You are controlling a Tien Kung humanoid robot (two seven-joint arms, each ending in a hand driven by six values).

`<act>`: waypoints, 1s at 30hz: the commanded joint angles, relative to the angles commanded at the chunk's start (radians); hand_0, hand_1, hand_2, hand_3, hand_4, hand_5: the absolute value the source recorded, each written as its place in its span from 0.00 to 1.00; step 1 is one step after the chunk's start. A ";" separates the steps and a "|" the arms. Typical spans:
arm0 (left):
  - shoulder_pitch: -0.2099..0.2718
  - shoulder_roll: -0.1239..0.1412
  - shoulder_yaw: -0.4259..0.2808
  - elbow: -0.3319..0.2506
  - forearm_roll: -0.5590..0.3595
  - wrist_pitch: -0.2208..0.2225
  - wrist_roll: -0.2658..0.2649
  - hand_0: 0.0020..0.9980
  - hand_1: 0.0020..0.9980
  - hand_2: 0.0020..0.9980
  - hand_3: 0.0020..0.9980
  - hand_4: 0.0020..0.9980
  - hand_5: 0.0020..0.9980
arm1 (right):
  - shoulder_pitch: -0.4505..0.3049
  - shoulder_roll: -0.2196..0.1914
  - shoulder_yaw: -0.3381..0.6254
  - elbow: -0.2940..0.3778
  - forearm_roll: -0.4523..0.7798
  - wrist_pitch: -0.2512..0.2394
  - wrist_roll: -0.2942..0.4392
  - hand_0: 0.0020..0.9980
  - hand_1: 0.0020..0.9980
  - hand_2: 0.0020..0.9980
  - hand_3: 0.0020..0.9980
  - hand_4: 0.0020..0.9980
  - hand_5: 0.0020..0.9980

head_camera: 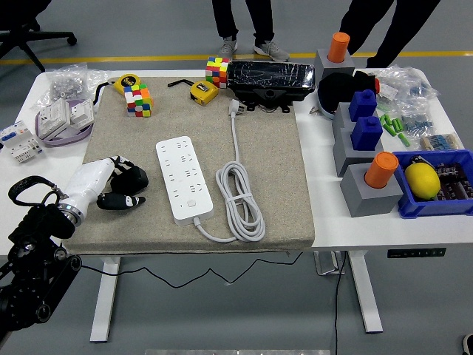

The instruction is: Pick up the plug,place it near the board,insert it into the board,press the button

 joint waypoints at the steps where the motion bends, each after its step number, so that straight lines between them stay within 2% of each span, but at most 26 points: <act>1: 0.000 0.000 0.000 0.000 0.000 0.000 0.000 0.48 0.58 0.61 0.66 1.00 0.35 | 0.000 0.000 0.000 0.000 0.000 0.000 0.000 0.78 0.73 0.73 0.77 1.00 1.00; 3: 0.000 0.000 0.001 0.000 -0.002 0.002 0.000 0.48 0.58 0.61 0.66 1.00 0.35 | 0.000 0.000 0.001 0.000 -0.001 0.000 0.000 0.78 0.73 0.73 0.77 1.00 1.00; 4: 0.000 0.000 0.002 0.000 -0.003 0.004 0.000 0.43 0.55 0.56 0.60 1.00 0.37 | 0.000 0.000 -0.001 0.000 0.000 0.000 0.000 0.78 0.73 0.73 0.77 1.00 1.00; 16: -0.005 -0.001 -0.001 0.003 -0.002 0.029 0.003 0.42 0.55 0.55 0.59 1.00 0.38 | -0.001 0.001 -0.005 0.000 0.003 0.001 0.003 0.78 0.73 0.73 0.77 1.00 1.00; 17: -0.005 -0.001 -0.001 0.003 -0.002 0.031 0.003 0.38 0.52 0.52 0.54 1.00 0.38 | -0.001 0.001 -0.005 0.000 0.003 0.001 0.003 0.78 0.73 0.73 0.77 1.00 1.00; 21: -0.006 -0.003 -0.002 0.006 0.007 0.043 0.007 0.38 0.52 0.52 0.54 1.00 0.38 | -0.001 0.000 -0.009 0.000 0.007 0.002 0.003 0.78 0.73 0.73 0.77 1.00 1.00; 22: -0.006 -0.004 -0.002 0.007 0.010 0.044 0.008 0.34 0.50 0.49 0.50 1.00 0.33 | -0.001 0.000 -0.010 0.000 0.008 0.002 0.003 0.78 0.73 0.73 0.77 1.00 1.00; 30: -0.005 -0.006 0.001 0.011 0.021 0.041 0.012 0.33 0.48 0.48 0.49 1.00 0.30 | -0.002 -0.001 -0.013 0.000 0.009 0.002 0.003 0.78 0.73 0.73 0.77 1.00 1.00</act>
